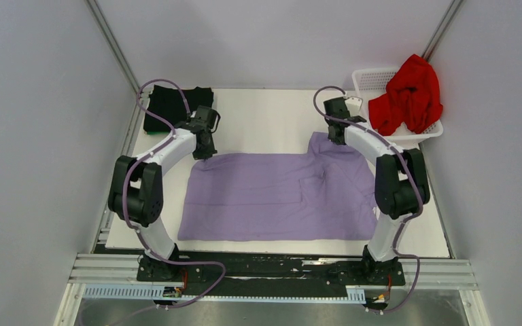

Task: Fold and stack the t-shirts
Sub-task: Fold the other side of the tshirt into a rectangle

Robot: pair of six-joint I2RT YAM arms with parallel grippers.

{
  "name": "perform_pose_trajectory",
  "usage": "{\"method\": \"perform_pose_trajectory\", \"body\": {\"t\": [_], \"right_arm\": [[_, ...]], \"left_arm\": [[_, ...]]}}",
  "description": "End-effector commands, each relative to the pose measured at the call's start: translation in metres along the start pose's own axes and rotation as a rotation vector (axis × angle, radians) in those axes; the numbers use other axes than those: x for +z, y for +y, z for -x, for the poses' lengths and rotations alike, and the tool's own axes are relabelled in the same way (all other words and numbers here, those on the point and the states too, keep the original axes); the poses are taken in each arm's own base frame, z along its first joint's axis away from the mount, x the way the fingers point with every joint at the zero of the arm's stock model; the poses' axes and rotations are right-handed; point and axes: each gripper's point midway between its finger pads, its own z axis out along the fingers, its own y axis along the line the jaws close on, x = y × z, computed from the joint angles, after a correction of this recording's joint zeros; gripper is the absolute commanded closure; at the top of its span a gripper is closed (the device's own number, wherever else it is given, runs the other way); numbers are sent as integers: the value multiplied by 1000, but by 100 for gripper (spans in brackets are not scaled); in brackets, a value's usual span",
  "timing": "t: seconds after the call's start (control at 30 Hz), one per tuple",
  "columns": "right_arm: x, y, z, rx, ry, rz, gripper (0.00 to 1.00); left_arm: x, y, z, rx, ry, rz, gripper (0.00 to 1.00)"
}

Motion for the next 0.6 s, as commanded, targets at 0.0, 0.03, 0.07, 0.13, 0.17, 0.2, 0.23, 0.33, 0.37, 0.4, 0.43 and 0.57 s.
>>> {"method": "perform_pose_trajectory", "body": {"t": [0.0, 0.03, 0.07, 0.13, 0.17, 0.2, 0.23, 0.33, 0.37, 0.4, 0.43, 0.57], "right_arm": [[-44, -15, -3, -2, -18, -10, 100], [-56, -20, -4, 4, -26, -14, 100], [-64, -23, -6, -1, -33, -16, 100], [-84, -25, -8, -13, -49, -8, 100], [-92, -28, -10, -18, -54, -7, 100], [-101, -29, -11, -19, -56, -4, 100], [-109, -32, -14, -22, -56, -5, 100], [-130, -40, -25, -27, -51, -3, 100], [-136, -44, -29, -32, -46, -5, 100], [-142, -49, -35, -44, -36, -9, 100], [-146, -52, -40, -53, -30, -14, 100], [-159, -73, -63, -77, 3, -87, 100]], "left_arm": [[-23, 3, 6, -17, -70, -16, 100], [-29, 3, 7, -23, -85, -24, 100], [-30, 5, 2, -22, -82, -20, 100], [-41, 7, 1, -32, -103, -33, 100], [-41, 10, -4, -31, -98, -29, 100], [-47, 10, -4, -35, -111, -38, 100], [-47, 12, -9, -38, -106, -35, 100], [-59, 16, -13, -51, -129, -49, 100], [-59, 19, -18, -52, -123, -46, 100], [-64, 20, -18, -61, -136, -53, 100], [-64, 23, -24, -60, -130, -49, 100], [-71, 28, -38, -71, -134, -68, 100]]}}
